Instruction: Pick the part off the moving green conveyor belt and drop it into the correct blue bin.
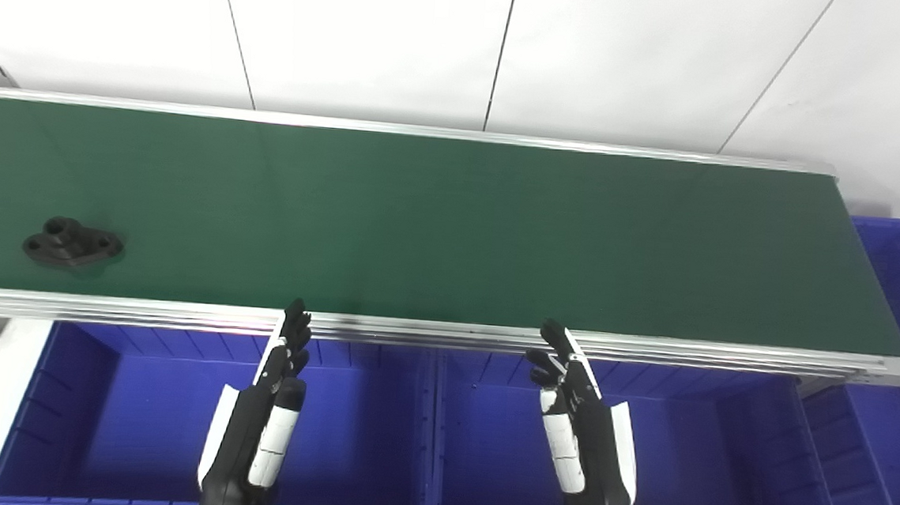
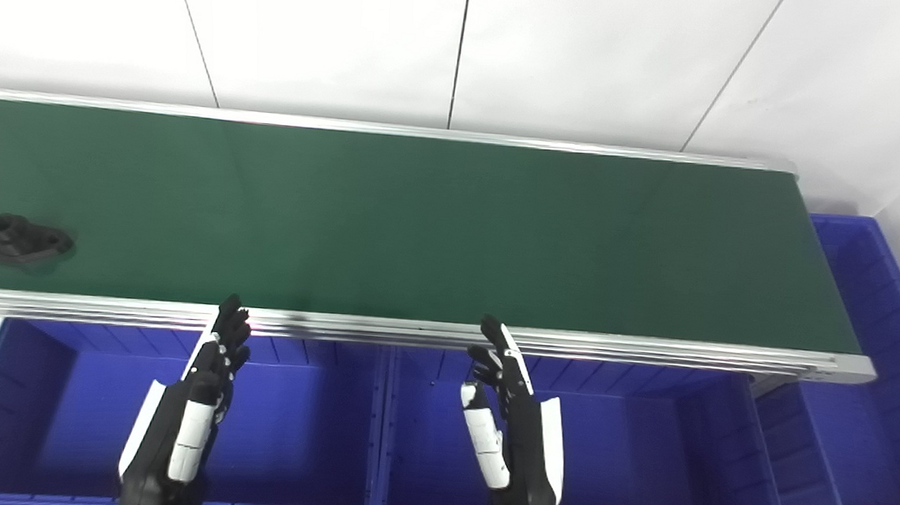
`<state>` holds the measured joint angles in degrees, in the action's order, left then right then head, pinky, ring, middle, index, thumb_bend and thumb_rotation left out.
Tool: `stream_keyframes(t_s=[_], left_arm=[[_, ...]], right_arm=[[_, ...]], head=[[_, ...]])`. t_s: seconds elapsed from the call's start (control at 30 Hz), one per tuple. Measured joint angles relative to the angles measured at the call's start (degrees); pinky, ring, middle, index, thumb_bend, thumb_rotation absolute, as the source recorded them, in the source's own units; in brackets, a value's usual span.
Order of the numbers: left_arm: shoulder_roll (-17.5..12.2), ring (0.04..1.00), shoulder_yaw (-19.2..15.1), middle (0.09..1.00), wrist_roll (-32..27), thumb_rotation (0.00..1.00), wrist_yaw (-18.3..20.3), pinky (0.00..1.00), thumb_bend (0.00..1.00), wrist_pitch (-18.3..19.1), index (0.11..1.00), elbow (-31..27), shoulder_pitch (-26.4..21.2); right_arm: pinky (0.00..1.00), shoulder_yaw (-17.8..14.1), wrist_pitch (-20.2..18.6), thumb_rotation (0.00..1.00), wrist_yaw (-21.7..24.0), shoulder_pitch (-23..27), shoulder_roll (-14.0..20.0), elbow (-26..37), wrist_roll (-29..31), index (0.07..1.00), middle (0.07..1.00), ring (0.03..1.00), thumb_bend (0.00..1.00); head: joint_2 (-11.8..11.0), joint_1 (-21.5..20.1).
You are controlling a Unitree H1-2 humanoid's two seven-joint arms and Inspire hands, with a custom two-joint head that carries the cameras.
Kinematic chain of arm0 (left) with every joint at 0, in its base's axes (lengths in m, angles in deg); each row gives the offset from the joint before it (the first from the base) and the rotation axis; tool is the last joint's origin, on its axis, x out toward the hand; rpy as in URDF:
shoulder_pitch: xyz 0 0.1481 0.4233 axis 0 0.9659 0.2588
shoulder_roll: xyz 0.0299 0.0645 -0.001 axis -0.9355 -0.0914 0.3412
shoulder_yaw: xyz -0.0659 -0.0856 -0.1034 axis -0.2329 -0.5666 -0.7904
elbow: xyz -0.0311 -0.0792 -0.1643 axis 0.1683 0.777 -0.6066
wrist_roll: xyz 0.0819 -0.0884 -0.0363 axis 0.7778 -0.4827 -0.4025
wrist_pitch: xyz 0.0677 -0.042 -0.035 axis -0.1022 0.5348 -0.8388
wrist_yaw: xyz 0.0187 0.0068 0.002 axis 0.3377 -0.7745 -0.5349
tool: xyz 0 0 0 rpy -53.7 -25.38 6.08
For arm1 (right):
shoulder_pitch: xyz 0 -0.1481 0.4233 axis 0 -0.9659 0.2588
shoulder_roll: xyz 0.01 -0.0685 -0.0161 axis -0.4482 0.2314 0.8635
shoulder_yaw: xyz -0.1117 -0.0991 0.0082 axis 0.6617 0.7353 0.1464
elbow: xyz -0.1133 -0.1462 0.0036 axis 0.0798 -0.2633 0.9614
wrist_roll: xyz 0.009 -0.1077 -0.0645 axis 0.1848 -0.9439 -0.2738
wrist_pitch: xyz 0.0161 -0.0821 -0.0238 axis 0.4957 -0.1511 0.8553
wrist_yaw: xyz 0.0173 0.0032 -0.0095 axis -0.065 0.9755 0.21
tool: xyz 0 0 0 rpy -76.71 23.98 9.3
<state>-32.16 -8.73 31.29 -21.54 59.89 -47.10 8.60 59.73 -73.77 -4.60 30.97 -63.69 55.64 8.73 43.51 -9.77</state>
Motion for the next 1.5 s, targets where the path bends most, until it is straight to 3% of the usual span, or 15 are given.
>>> stream_keyframes(t_s=[0.13,0.27,0.4,0.43,0.83,1.3,1.5], left_arm=[[0.3,0.987,0.3,1.000,0.1,1.00,0.0,1.00,0.64,0.0,1.000,0.8,0.1],[1.0,0.975,0.9,1.000,1.6,0.99,-0.2,1.00,0.64,-0.1,1.000,2.1,0.2],[1.6,0.959,1.5,0.995,2.8,0.96,-0.9,0.97,0.61,-0.6,1.000,3.0,0.2],[1.6,0.951,1.7,0.990,2.9,0.95,-1.2,0.96,0.61,-0.9,1.000,3.3,0.2],[1.6,0.918,1.7,0.982,4.1,0.92,-2.6,0.92,0.51,-2.9,1.000,6.6,0.1],[1.5,0.900,1.7,0.977,5.4,0.87,-3.8,0.85,0.49,-5.7,1.000,10.0,-0.9],[1.5,0.906,1.6,0.977,5.6,0.85,-3.9,0.86,0.50,-6.2,1.000,10.5,-1.2]], right_arm=[[0.82,-0.2,0.0,1.00,0.1,0.1,0.7,-0.9,0.7,0.920,0.923,0.850,0.72],[0.85,-0.6,0.1,1.00,0.3,0.1,1.6,-1.4,2.2,0.934,0.935,0.864,0.71],[0.89,-1.1,0.6,1.00,0.8,0.0,2.8,-2.2,4.3,0.946,0.953,0.887,0.69],[0.90,-1.2,0.9,1.00,0.9,0.0,3.1,-2.5,4.7,0.948,0.955,0.892,0.69],[0.92,-2.8,2.2,1.00,1.7,1.4,5.1,-5.4,6.7,0.961,0.960,0.902,0.64],[0.95,-4.3,5.9,1.00,2.5,2.6,6.3,-9.5,8.9,0.965,0.971,0.915,0.60],[0.95,-4.8,6.1,1.00,3.0,3.1,6.3,-10.2,9.1,0.970,0.971,0.918,0.59]], head=[[-0.8,1.6],[-3.5,5.7],[-4.4,6.6],[-5.8,8.0],[-9.9,12.0],[-13.1,13.9],[-13.1,14.3]])
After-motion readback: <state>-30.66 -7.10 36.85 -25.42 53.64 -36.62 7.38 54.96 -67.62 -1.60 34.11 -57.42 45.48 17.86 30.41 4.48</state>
